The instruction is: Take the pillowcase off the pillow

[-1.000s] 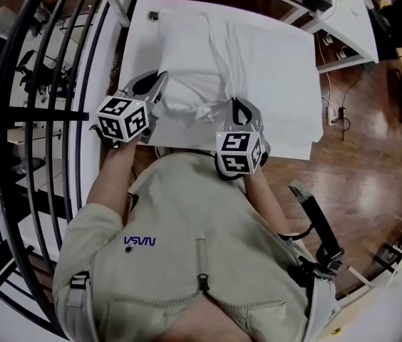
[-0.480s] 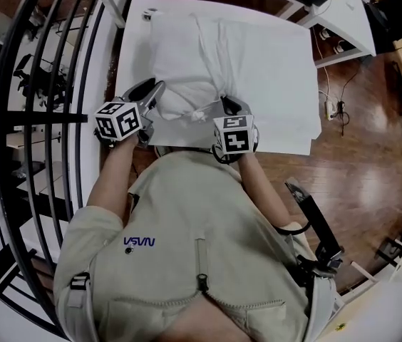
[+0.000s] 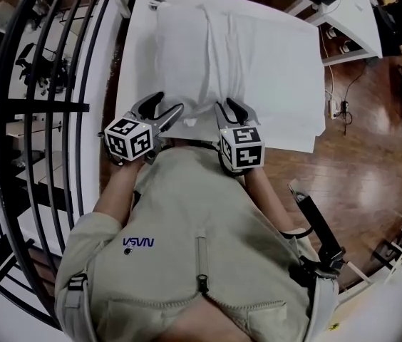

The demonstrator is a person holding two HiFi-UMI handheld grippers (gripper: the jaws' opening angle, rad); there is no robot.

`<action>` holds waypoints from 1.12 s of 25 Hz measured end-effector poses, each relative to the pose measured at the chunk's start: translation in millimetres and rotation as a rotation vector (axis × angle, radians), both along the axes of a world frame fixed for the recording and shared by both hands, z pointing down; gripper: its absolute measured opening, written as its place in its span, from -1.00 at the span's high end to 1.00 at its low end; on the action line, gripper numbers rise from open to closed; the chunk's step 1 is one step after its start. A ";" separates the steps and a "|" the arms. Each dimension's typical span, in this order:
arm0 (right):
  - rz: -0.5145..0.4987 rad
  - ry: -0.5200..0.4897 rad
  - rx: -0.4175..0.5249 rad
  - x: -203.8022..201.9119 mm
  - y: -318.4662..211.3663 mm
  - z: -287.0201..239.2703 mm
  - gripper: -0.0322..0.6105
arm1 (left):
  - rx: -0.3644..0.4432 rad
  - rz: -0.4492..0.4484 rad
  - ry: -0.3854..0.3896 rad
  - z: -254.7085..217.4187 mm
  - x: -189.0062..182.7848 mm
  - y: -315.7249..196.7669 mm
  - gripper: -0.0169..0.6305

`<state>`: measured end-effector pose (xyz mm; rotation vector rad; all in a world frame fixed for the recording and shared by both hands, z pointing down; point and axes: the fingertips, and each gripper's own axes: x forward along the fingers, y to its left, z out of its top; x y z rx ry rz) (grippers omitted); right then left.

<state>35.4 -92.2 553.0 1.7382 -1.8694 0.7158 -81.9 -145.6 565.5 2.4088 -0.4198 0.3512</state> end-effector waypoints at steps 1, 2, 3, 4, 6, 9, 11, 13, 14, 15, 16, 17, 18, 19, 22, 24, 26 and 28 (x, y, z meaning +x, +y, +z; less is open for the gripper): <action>-0.005 -0.014 0.002 -3.4 3.3 -3.3 0.54 | 0.005 0.002 -0.019 4.6 1.6 0.4 0.04; -0.009 -0.031 0.002 -7.7 6.6 -5.6 0.54 | 0.020 0.006 -0.043 8.3 1.3 -0.3 0.04; -0.014 -0.050 -0.002 -12.8 9.7 -6.8 0.54 | 0.041 0.011 -0.066 10.3 -1.3 -1.4 0.04; -0.018 -0.070 -0.007 -18.0 12.4 -7.0 0.54 | 0.065 0.014 -0.084 9.8 -5.7 -2.9 0.04; -0.027 -0.100 -0.025 -25.9 15.8 -4.4 0.54 | 0.113 0.011 -0.107 3.8 -16.6 -6.4 0.04; -0.048 -0.134 -0.075 -32.6 17.9 5.2 0.54 | 0.159 0.028 -0.145 -0.7 -27.0 -6.4 0.04; -0.072 -0.162 -0.114 -41.1 20.2 12.2 0.54 | 0.138 0.067 -0.169 7.9 -27.9 2.1 0.03; -0.113 -0.199 -0.161 -56.3 24.4 20.6 0.46 | 0.098 0.106 -0.189 20.4 -27.1 14.8 0.01; -0.136 -0.220 -0.189 -65.2 26.6 25.7 0.41 | 0.079 0.121 -0.193 25.9 -26.3 21.2 0.01; -0.156 -0.242 -0.217 -73.6 28.7 31.4 0.39 | 0.060 0.131 -0.194 30.5 -25.0 26.8 0.01; -0.169 -0.264 -0.245 -80.8 30.5 37.6 0.33 | 0.043 0.136 -0.191 34.2 -22.9 30.9 0.01; -0.176 -0.286 -0.272 -87.0 31.7 44.1 0.29 | 0.029 0.135 -0.187 36.9 -20.4 32.9 0.01; -0.179 -0.304 -0.295 -92.5 32.2 51.0 0.26 | 0.017 0.129 -0.183 38.5 -17.7 32.5 0.01; -0.179 -0.318 -0.316 -97.6 31.7 58.1 0.23 | 0.009 0.122 -0.182 39.1 -15.2 30.1 0.02; -0.149 -0.306 -0.332 -108.1 22.4 77.2 0.16 | 0.034 0.113 -0.195 33.0 -11.3 18.0 0.62; -0.105 -0.251 -0.287 -105.7 11.5 80.1 0.17 | 0.064 0.111 -0.181 19.7 -10.0 11.3 0.87; -0.052 -0.173 -0.231 -94.4 2.7 74.7 0.54 | 0.069 0.086 -0.132 1.3 -8.7 3.4 0.90; -0.007 -0.103 -0.186 -81.1 -2.2 65.9 0.81 | 0.073 0.046 -0.078 -18.2 -8.4 -8.6 0.91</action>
